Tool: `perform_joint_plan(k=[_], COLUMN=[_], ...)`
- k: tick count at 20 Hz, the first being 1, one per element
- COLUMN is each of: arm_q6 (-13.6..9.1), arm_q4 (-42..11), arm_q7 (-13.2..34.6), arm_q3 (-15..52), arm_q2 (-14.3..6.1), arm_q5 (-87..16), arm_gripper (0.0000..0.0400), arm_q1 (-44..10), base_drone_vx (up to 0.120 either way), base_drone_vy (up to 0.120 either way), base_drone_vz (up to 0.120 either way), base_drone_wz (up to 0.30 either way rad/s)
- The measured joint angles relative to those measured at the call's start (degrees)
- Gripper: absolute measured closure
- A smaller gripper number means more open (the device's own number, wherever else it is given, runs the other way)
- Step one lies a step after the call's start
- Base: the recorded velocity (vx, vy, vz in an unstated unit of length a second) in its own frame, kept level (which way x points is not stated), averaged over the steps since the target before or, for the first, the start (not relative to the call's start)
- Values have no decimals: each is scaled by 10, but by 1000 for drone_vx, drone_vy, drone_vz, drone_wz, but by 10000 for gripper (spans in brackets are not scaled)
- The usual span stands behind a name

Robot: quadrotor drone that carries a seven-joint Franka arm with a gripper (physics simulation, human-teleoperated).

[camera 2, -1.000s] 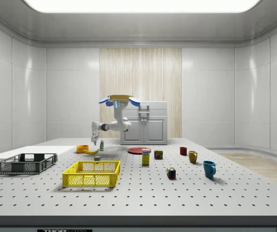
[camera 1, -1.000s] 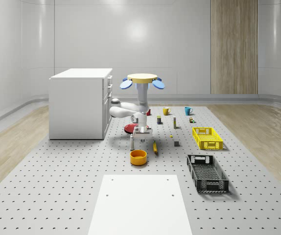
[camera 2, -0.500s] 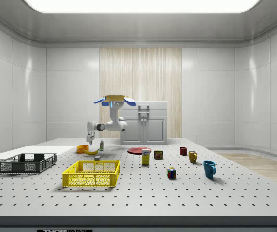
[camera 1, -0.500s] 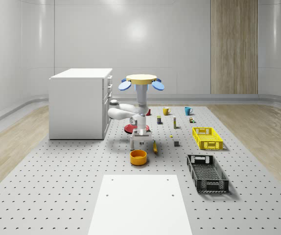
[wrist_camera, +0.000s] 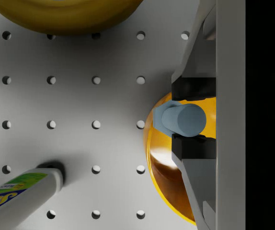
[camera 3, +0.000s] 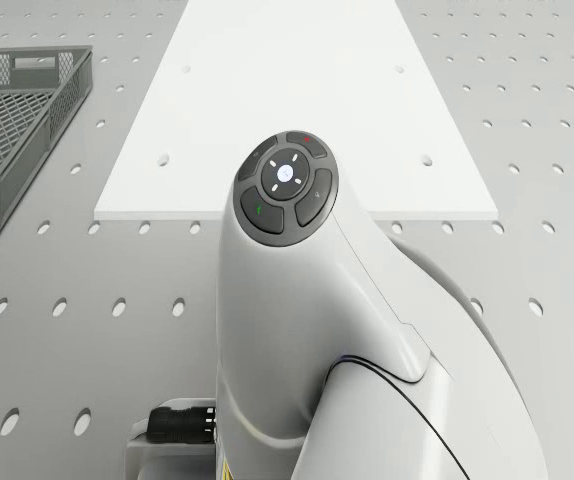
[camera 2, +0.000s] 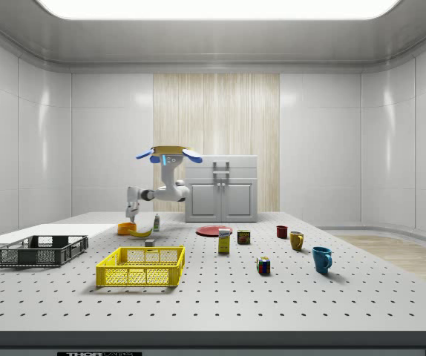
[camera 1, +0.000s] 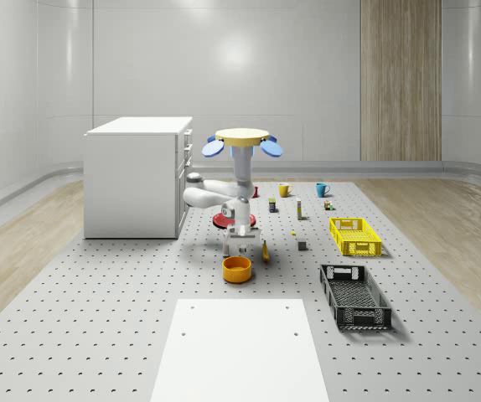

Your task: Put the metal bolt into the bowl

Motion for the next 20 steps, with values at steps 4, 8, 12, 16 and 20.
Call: perform_joint_plan(k=[4, 8, 12, 16, 20], arm_q6=[1, 1, 1, 4, 13], arm_q4=[0, 0, 0, 0, 2], arm_q7=[0, 0, 0, 0, 1], arm_q3=[0, 0, 0, -9, -40], arm_q2=[-1, -1, -2, -2, -4], arm_q5=[0, 0, 1, -8, -38], arm_gripper=[300, 300, 300, 300, 300], arm_q1=[0, 0, 0, -1, -3], base_drone_vx=[120, 40, 70, 0, 0], base_drone_vy=[-60, -40, -50, 0, 0], base_drone_vz=[0, 0, 0, 0, 0], base_drone_wz=[0, 0, 0, 0, 0])
